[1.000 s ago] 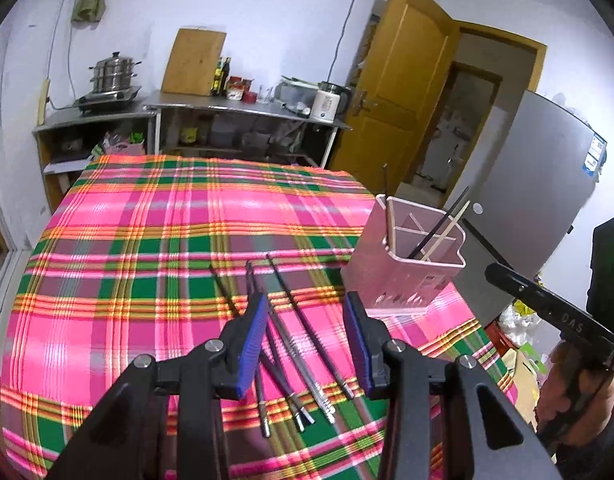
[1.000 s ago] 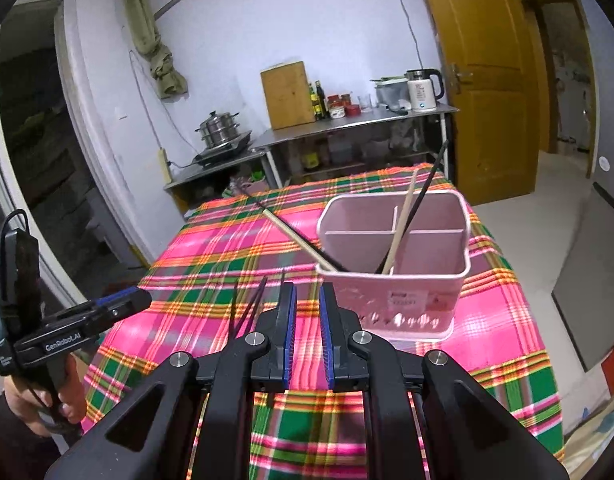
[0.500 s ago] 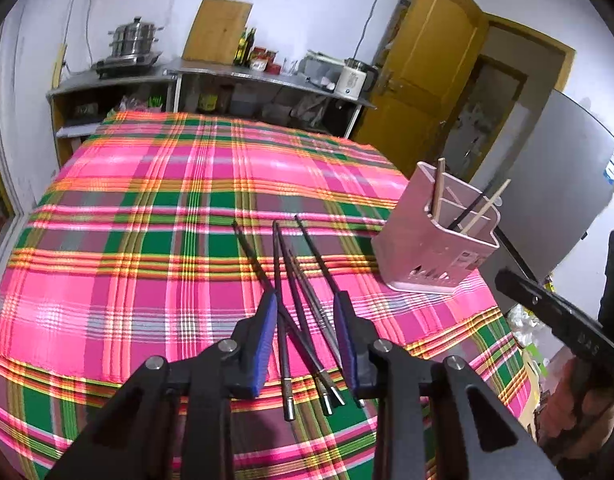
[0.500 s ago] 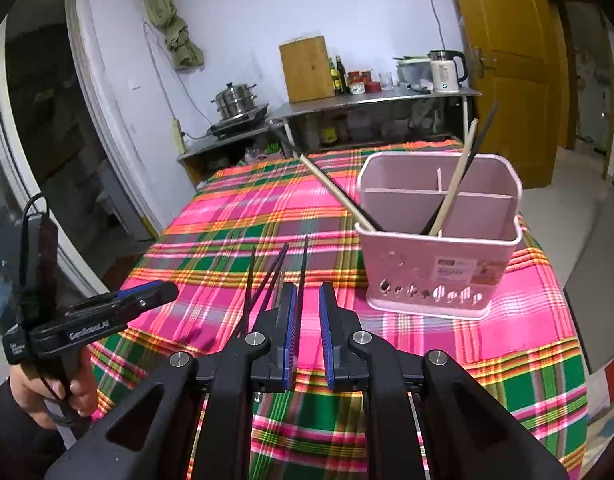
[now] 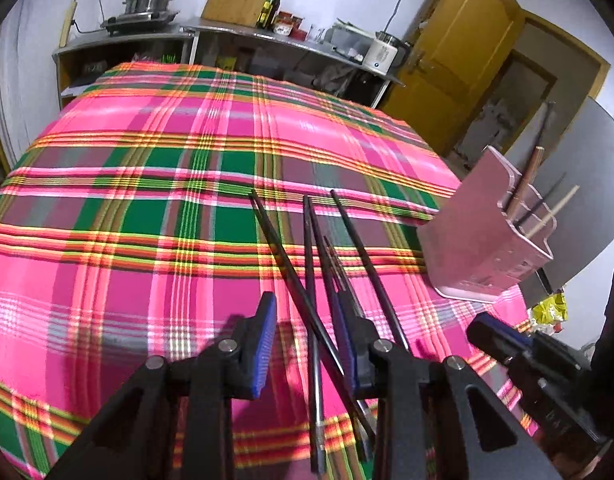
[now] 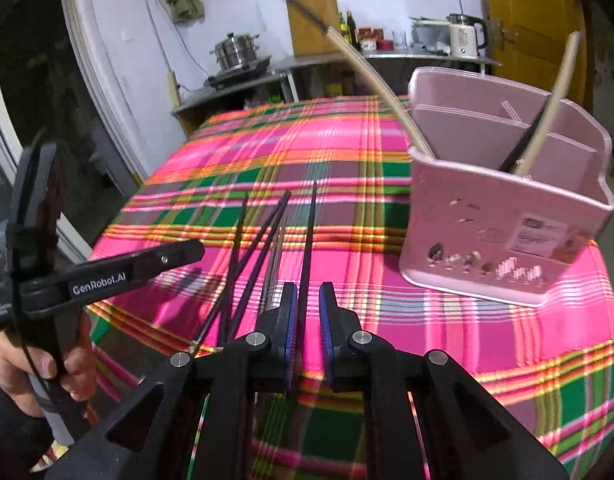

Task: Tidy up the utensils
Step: 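Position both tools' fingers around the remaining black chopsticks, then close the left tool on a black chopstick while the right tool grasps another black chopstick, then lift both held black chopsticks upright and carry them over the pink caddy, then lower the left tool's chopstick into the caddy and open it while the right tool releases its own, then move both open tools back to the chopsticks left on the cloth, then grasp a black chopstick with the left tool while the right tool grasps another chopstick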

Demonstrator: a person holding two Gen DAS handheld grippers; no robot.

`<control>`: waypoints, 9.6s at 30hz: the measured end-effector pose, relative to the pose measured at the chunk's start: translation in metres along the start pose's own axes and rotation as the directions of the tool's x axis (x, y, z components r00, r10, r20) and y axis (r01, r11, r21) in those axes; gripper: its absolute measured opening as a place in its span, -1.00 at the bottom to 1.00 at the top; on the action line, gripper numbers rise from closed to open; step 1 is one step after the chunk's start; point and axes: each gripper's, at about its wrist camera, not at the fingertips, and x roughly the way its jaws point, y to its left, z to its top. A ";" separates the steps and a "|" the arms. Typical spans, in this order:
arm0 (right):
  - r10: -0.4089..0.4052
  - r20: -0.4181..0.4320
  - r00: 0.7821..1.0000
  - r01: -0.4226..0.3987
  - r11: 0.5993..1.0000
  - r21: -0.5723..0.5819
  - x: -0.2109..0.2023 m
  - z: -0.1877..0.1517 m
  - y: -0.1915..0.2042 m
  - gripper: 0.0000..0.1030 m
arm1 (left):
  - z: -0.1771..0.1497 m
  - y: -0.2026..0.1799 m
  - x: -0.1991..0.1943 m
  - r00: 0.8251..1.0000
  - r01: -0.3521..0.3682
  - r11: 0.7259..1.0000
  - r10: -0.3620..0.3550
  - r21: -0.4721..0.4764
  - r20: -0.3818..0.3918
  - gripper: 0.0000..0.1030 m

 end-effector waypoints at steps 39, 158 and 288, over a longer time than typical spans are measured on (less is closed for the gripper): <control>-0.061 -0.107 0.992 0.055 0.996 -0.064 0.091 0.032 0.015 -0.89 | 0.018 0.001 0.045 0.997 -0.064 0.997 0.065 0.037 -0.040 -0.89; -0.138 0.217 0.967 0.096 0.976 0.193 -0.083 0.071 -0.094 -0.82 | 0.097 -0.191 -0.023 0.970 0.166 0.912 -0.219 0.375 0.103 -0.41; 0.013 -0.138 0.990 -0.017 0.999 -0.028 0.062 -0.007 0.018 -0.88 | -0.024 -0.010 0.025 0.978 -0.200 0.955 0.207 0.218 -0.009 -0.86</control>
